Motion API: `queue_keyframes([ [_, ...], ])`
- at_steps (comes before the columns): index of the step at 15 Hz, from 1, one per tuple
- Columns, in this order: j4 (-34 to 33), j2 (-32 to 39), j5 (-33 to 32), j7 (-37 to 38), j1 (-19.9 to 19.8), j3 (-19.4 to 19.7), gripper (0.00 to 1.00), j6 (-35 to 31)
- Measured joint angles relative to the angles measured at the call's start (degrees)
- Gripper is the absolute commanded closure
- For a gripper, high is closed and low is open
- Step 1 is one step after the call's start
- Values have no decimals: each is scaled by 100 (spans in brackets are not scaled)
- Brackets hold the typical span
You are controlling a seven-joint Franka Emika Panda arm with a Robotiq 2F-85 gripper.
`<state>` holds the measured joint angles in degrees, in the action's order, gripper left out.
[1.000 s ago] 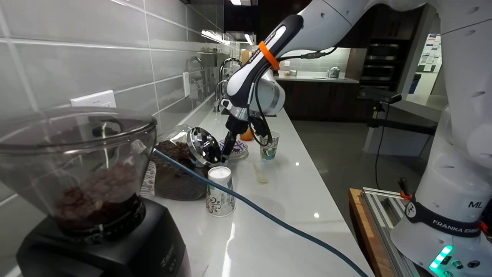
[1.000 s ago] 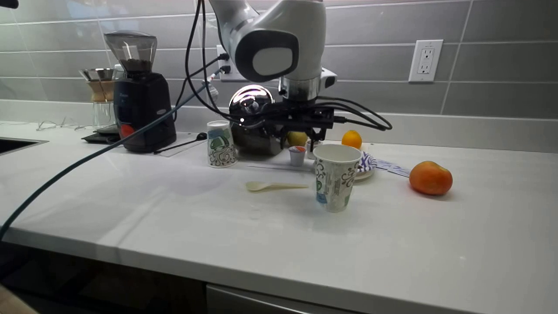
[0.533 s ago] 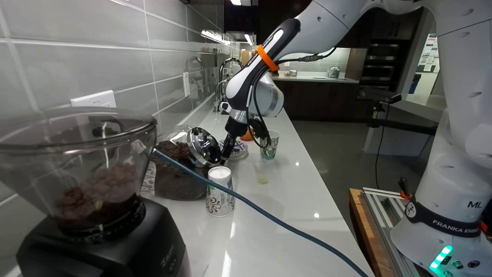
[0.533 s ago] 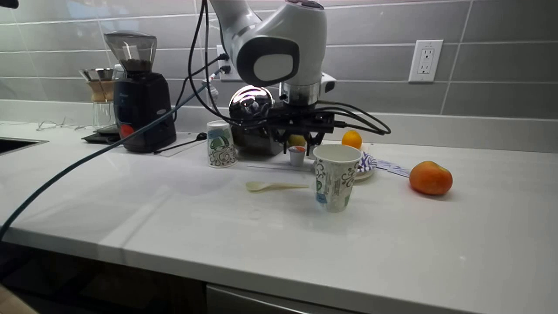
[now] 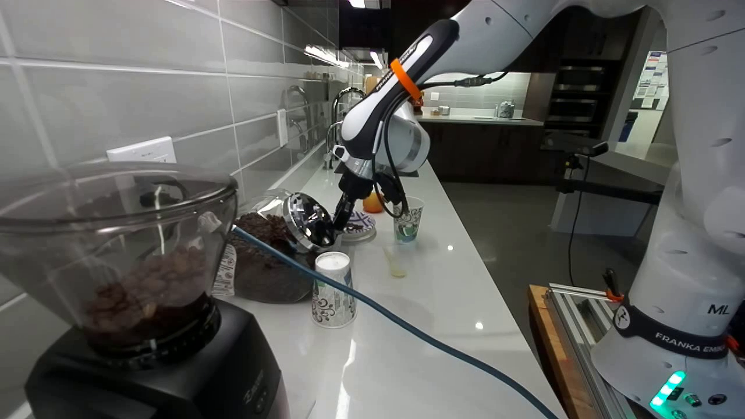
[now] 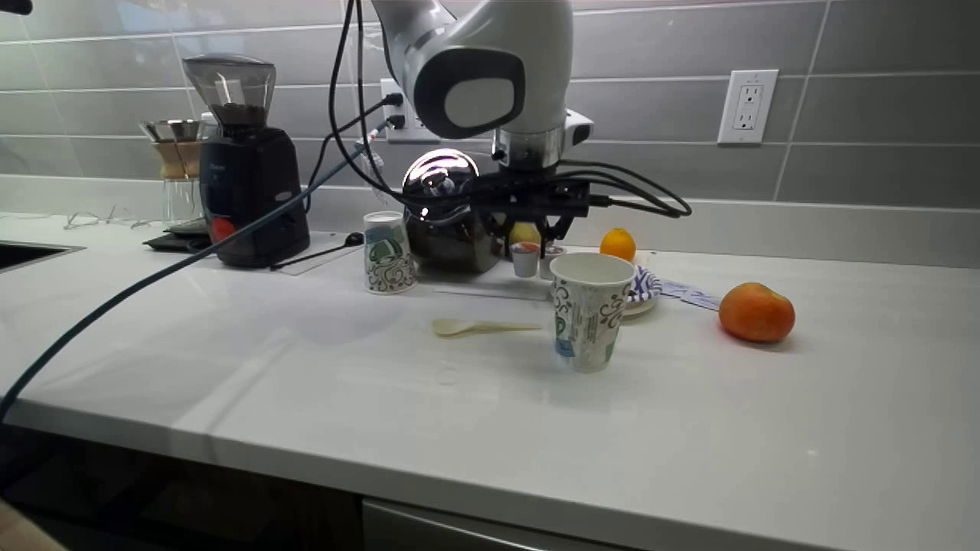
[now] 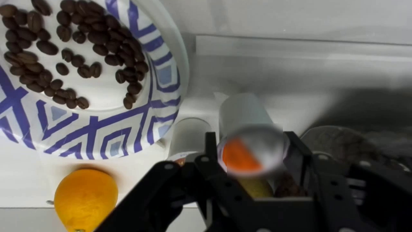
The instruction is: Stack the two coffee pods on the counter together.
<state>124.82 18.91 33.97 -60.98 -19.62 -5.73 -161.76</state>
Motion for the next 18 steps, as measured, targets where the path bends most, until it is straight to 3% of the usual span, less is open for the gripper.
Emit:
queue_keyframes([
  [8, -44, -439, -159, 1286, 64, 304, 72, 289],
  [18, -569, -167, -990, 2893, 302, 496, 72, 508],
])
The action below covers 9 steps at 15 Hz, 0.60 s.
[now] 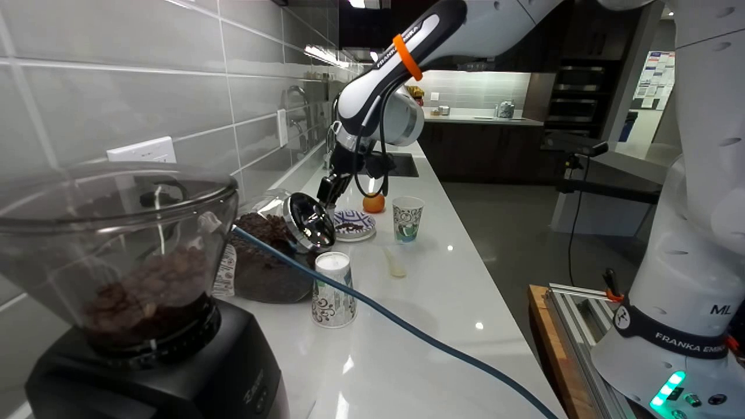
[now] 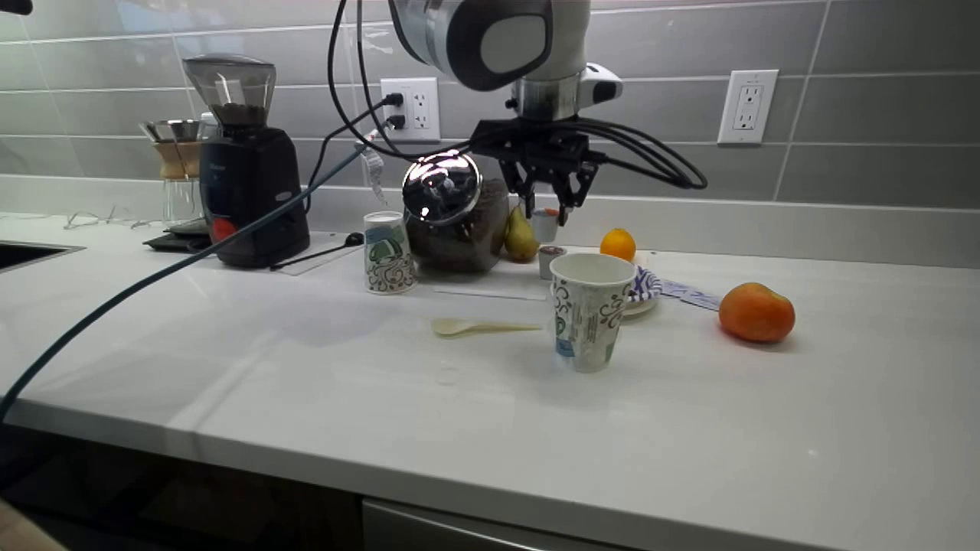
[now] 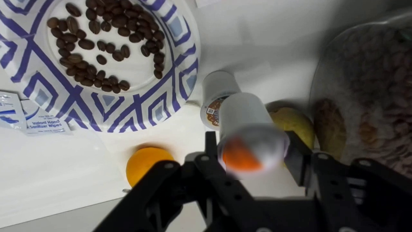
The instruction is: Stack the two coffee pods on the counter together.
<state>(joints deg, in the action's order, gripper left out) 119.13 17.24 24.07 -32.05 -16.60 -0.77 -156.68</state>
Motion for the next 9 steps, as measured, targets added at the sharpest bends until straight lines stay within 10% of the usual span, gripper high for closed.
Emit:
queue_keyframes([
  [9, -438, 446, -467, 535, 4, 13, 72, 0],
])
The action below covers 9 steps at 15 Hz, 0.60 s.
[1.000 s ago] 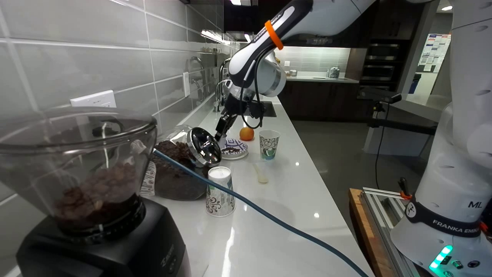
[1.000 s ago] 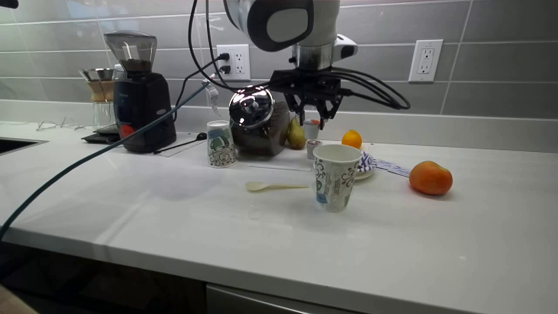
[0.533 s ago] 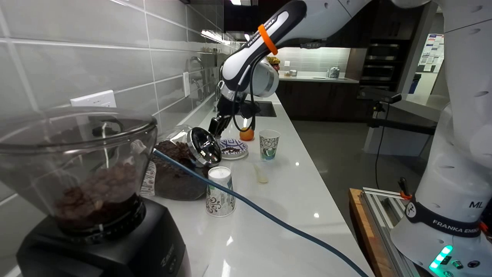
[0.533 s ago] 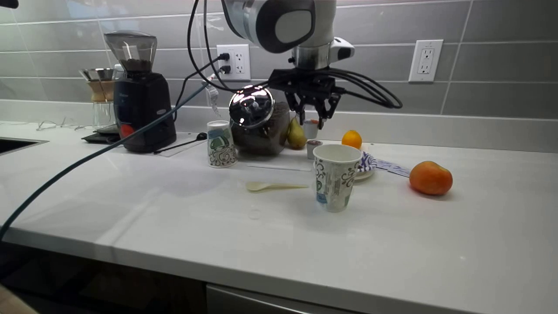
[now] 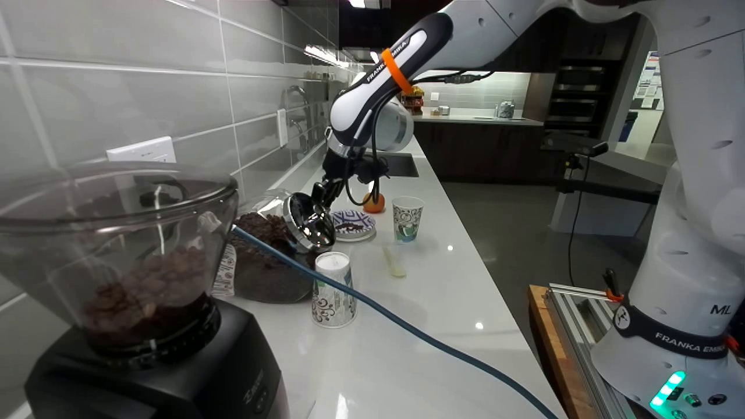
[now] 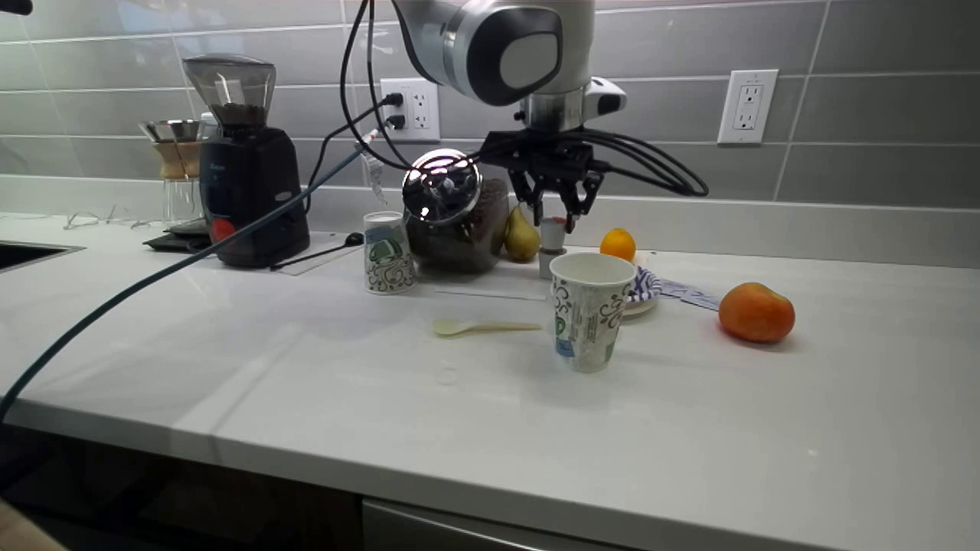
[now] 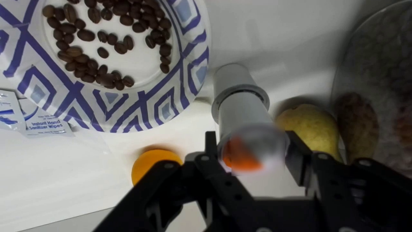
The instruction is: Stack the two coffee pods on the counter together.
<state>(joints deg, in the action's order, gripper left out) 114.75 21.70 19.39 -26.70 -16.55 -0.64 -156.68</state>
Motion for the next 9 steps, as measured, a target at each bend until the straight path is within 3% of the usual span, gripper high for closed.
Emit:
queue_keyframes([
  [9, -104, 97, -40, 52, 0, -17, 72, 0],
])
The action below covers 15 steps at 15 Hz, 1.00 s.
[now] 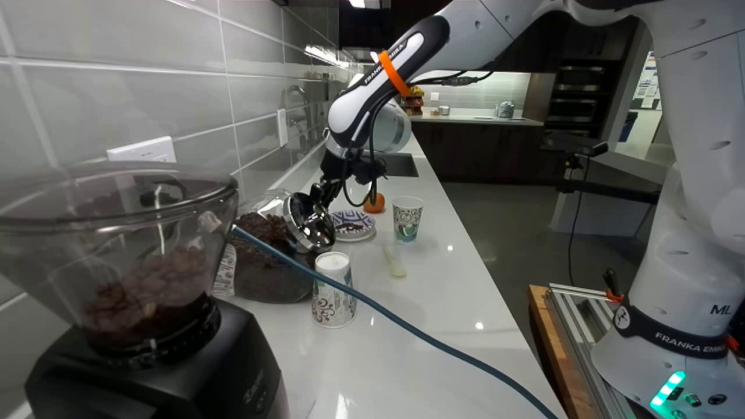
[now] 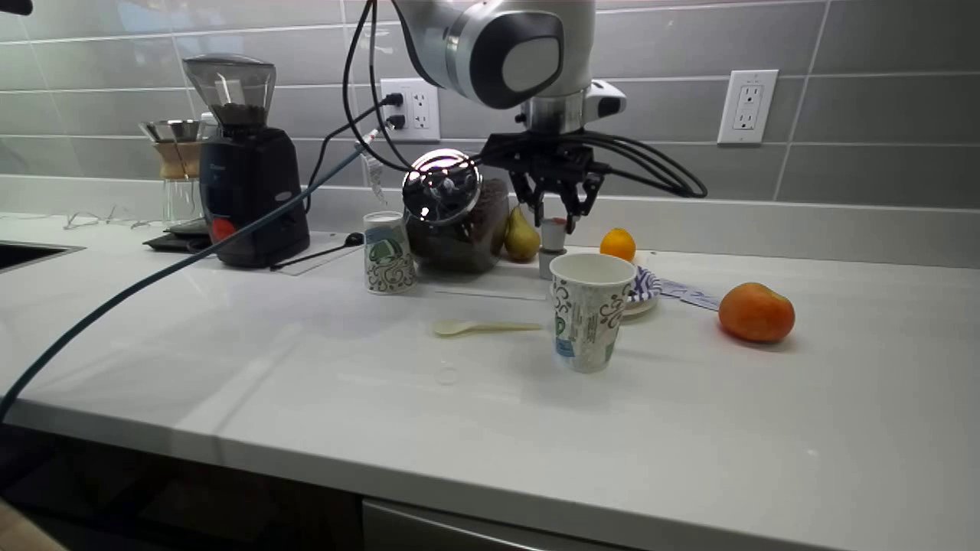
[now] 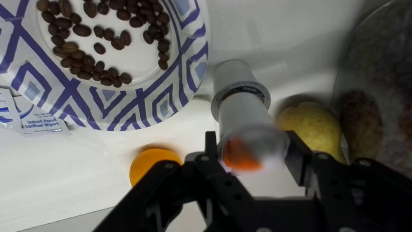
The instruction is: Stack the two coffee pods on the counter together.
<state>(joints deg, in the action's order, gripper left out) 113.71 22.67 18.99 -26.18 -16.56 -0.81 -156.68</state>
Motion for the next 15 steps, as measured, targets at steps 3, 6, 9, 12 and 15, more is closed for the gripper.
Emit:
queue_keyframes([
  [3, -3, 32, 0, 8, 0, -18, 72, 0],
  [6, -27, 51, 0, 10, 0, -24, 72, 0],
  [9, -49, 66, 0, 10, 0, -24, 72, 0],
  [12, -62, 76, 0, 18, 0, -24, 21, 0],
  [15, -67, 79, -13, 70, 0, -20, 2, 0],
])
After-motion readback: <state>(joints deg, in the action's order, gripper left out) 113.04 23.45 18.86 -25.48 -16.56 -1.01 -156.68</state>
